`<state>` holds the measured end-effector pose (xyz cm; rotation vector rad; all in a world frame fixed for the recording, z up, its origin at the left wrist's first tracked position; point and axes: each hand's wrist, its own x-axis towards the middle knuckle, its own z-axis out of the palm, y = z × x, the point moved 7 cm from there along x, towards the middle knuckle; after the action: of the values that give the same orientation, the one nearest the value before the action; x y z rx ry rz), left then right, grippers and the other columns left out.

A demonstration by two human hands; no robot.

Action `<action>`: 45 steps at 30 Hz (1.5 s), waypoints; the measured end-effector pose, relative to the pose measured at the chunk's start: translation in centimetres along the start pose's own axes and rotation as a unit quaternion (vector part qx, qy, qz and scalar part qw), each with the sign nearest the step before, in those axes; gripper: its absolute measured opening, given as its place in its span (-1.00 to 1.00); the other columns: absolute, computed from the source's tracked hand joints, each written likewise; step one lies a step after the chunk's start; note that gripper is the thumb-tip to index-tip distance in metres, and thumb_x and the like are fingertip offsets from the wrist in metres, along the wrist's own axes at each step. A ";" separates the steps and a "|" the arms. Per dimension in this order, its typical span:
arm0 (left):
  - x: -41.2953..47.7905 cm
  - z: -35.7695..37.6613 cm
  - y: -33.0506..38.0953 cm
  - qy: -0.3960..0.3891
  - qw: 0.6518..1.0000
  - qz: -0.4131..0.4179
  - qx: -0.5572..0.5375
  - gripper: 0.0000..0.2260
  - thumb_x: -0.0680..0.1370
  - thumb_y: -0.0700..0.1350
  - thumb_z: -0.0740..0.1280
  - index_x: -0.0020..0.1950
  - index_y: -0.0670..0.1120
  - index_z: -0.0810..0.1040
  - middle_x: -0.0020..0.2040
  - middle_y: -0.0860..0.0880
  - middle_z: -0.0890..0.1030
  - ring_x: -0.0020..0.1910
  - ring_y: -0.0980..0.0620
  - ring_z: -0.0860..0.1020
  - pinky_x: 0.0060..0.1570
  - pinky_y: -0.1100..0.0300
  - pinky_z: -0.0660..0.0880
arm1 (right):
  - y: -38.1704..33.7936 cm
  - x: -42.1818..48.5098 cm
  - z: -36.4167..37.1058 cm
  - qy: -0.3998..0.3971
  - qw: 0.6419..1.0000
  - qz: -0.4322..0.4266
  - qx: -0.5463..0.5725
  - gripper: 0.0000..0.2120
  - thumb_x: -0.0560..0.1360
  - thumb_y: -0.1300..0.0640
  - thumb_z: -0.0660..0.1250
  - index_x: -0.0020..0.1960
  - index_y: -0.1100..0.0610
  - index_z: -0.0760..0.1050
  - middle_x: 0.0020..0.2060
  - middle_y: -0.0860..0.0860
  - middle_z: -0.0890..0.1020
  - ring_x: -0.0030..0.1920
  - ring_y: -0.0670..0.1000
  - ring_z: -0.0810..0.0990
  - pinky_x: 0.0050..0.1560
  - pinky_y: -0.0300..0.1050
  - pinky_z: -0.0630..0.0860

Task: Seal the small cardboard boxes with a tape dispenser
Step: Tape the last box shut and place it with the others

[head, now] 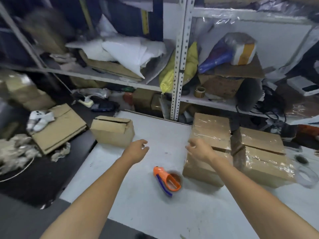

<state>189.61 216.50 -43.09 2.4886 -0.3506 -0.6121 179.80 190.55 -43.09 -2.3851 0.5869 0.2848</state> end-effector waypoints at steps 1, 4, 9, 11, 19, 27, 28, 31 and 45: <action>-0.2 -1.2 -1.7 0.008 1.000 -0.016 -0.010 -0.62 0.64 0.02 0.24 0.44 -0.03 0.43 0.35 -0.03 0.51 0.28 -0.05 0.49 0.23 0.13 0.44 | -1.6 0.5 0.9 -0.006 1.000 -0.008 -0.005 -0.58 0.60 -0.06 0.29 0.41 0.04 0.43 0.26 0.05 0.58 0.21 0.06 0.56 0.23 -0.01 0.52; -0.6 -5.0 -6.2 0.035 0.997 -0.050 -0.044 -0.63 0.65 -0.03 0.23 0.45 -0.07 0.43 0.36 -0.06 0.51 0.30 -0.10 0.48 0.18 0.14 0.43 | -6.3 2.0 3.8 -0.031 0.998 -0.038 -0.032 -0.58 0.59 -0.11 0.28 0.40 0.02 0.43 0.25 0.03 0.59 0.19 0.05 0.57 0.23 -0.01 0.52; 1.6 -11.2 -13.5 0.077 0.993 -0.081 -0.044 -0.67 0.63 -0.04 0.22 0.37 -0.06 0.52 0.29 -0.09 0.57 0.22 -0.12 0.52 0.16 0.05 0.50 | -13.1 4.8 8.5 -0.051 0.996 -0.062 -0.046 -0.59 0.61 -0.08 0.26 0.41 0.05 0.42 0.33 0.05 0.53 0.27 0.08 0.52 0.26 -0.01 0.49; 3.6 -13.3 -15.9 0.089 0.992 -0.083 -0.045 -0.69 0.62 -0.03 0.22 0.33 -0.04 0.54 0.25 -0.08 0.59 0.18 -0.10 0.54 0.16 0.01 0.51 | -15.6 6.5 10.3 -0.049 0.996 -0.057 -0.039 -0.58 0.62 -0.07 0.24 0.42 0.06 0.41 0.37 0.04 0.49 0.32 0.08 0.47 0.30 -0.02 0.45; 14.7 -19.3 -20.4 0.136 0.990 -0.043 -0.017 -0.61 0.64 -0.08 0.19 0.47 -0.12 0.40 0.38 -0.16 0.47 0.28 -0.14 0.49 0.03 0.12 0.38 | -22.4 13.9 16.8 0.007 0.993 0.050 0.105 -0.46 0.65 -0.12 0.15 0.53 0.14 0.24 0.45 0.11 0.41 0.41 0.14 0.41 0.34 0.00 0.36; 20.1 -16.1 -22.7 0.017 0.979 -0.090 -0.182 -0.54 0.67 -0.04 0.20 0.53 -0.17 0.25 0.40 -0.08 0.45 0.16 -0.09 0.52 0.05 0.11 0.44 | -23.4 17.4 21.5 -0.031 0.920 0.181 0.345 -0.61 0.68 -0.09 0.01 0.30 0.11 0.43 0.19 0.11 0.53 0.14 0.16 0.53 -0.05 0.06 0.55; 19.8 -15.9 -22.9 0.021 0.973 -0.089 -0.211 -0.57 0.66 -0.04 0.21 0.51 -0.14 0.29 0.35 -0.03 0.47 0.19 -0.07 0.51 0.10 0.11 0.45 | -23.4 17.2 21.5 -0.029 0.911 0.189 0.366 -0.66 0.67 -0.03 0.03 0.27 0.12 0.45 0.14 0.10 0.54 0.08 0.15 0.54 -0.07 0.05 0.54; 18.7 -15.1 -23.3 0.023 0.965 -0.091 -0.243 -0.61 0.65 0.02 0.22 0.46 -0.07 0.37 0.29 -0.06 0.51 0.16 -0.08 0.52 0.17 0.00 0.51 | -22.2 15.9 20.7 -0.015 0.904 0.197 0.380 -0.67 0.65 0.05 0.07 0.31 0.14 0.46 0.14 0.09 0.54 0.07 0.16 0.53 0.00 0.09 0.55; 6.9 -5.8 -17.8 -0.026 0.958 -0.092 -0.271 -0.66 0.59 0.08 0.25 0.35 0.06 0.48 0.15 -0.10 0.60 0.12 -0.12 0.58 0.12 -0.04 0.55 | -12.5 2.2 17.1 0.005 0.919 0.138 0.370 -0.90 0.62 -0.07 0.20 0.11 -0.18 0.46 0.07 0.08 0.61 -0.02 0.11 0.60 -0.22 -0.04 0.63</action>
<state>200.54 231.07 -51.23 1.9876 0.0369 -0.7365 186.88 209.39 -50.01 -1.5746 0.8593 0.1324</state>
